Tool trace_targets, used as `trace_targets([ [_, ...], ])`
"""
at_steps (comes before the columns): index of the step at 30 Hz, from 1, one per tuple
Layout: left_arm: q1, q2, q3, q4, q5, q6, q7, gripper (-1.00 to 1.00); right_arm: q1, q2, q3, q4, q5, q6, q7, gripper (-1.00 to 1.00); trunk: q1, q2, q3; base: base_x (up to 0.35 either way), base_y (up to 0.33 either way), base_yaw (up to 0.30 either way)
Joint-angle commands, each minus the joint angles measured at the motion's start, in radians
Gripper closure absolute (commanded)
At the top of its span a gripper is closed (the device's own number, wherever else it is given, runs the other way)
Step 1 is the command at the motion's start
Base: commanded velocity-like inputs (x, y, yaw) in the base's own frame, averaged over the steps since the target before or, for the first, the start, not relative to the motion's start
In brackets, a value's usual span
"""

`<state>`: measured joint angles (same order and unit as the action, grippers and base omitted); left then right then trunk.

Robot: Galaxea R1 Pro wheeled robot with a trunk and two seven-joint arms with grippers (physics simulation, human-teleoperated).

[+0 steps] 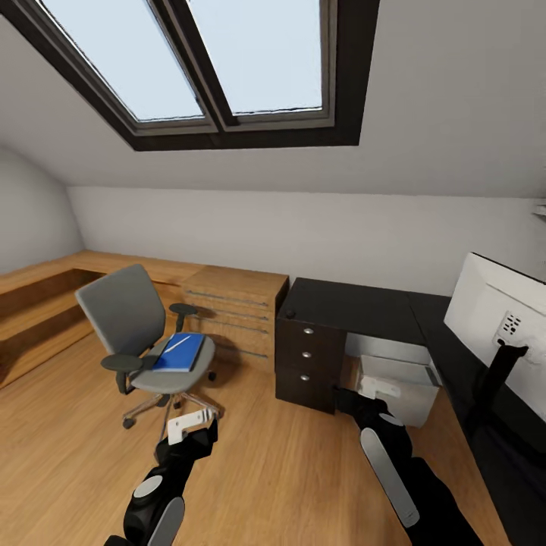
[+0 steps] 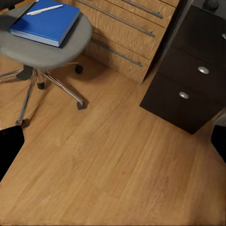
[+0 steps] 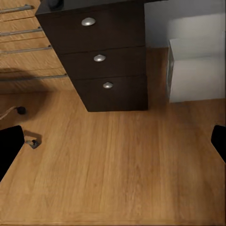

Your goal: In the bedroom, organize the workspace by keeping the computer under the desk, ensuring the monitor is on the desk, placing the keyboard on the desk next to the monitor, placing the mouse on the desk next to the keyboard, moving the folder from the swivel chair onto the desk next to the mouse, stacking the notebook on top of the folder with the pen on top of the notebook, and positioning the swivel chair next to the desk.

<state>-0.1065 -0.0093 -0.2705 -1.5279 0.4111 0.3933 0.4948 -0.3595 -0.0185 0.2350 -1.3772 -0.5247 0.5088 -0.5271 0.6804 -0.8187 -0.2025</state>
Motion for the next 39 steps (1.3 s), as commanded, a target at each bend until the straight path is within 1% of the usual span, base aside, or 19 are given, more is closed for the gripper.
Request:
trace_targets([
  [1, -0.001, 0.0, -0.001, -0.001, 0.009, 0.003, 0.008, -1.0, -0.001, -0.001, 0.003, -0.003, -0.009, 0.002, -0.01, -1.0, 0.0, -0.001, -0.002, -0.338, 0.0, 0.0],
  [6, -0.001, 0.0, -0.001, -0.001, 0.009, 0.003, 0.009, -1.0, -0.001, -0.001, 0.003, -0.004, -0.009, 0.002, -0.01, -1.0, 0.0, -0.001, -0.002, -0.338, 0.0, -0.038],
  [16, -0.001, 0.0, -0.001, -0.001, 0.01, 0.003, 0.008, -1.0, -0.001, -0.001, 0.003, -0.005, -0.008, 0.002, -0.011, -1.0, 0.0, -0.001, -0.002, -0.338, 0.0, -0.205],
  [23, -0.001, 0.0, -0.001, -0.001, 0.01, 0.003, 0.009, -1.0, -0.001, 0.0, 0.003, -0.005, -0.008, 0.002, -0.011, -1.0, 0.0, -0.001, -0.002, -0.332, -0.028, -0.049],
  [31, -0.001, 0.0, -0.001, -0.001, 0.009, 0.003, 0.01, -1.0, -0.001, -0.001, 0.003, -0.005, -0.007, 0.002, -0.011, -1.0, 0.0, -0.001, -0.002, -0.252, -0.227, -0.006],
  [39, -0.001, 0.0, -0.001, -0.001, 0.006, 0.001, 0.01, -1.0, -0.001, -0.001, 0.003, -0.003, -0.004, 0.002, -0.011, -1.0, 0.0, -0.001, -0.002, -0.034, -0.335, -0.235],
])
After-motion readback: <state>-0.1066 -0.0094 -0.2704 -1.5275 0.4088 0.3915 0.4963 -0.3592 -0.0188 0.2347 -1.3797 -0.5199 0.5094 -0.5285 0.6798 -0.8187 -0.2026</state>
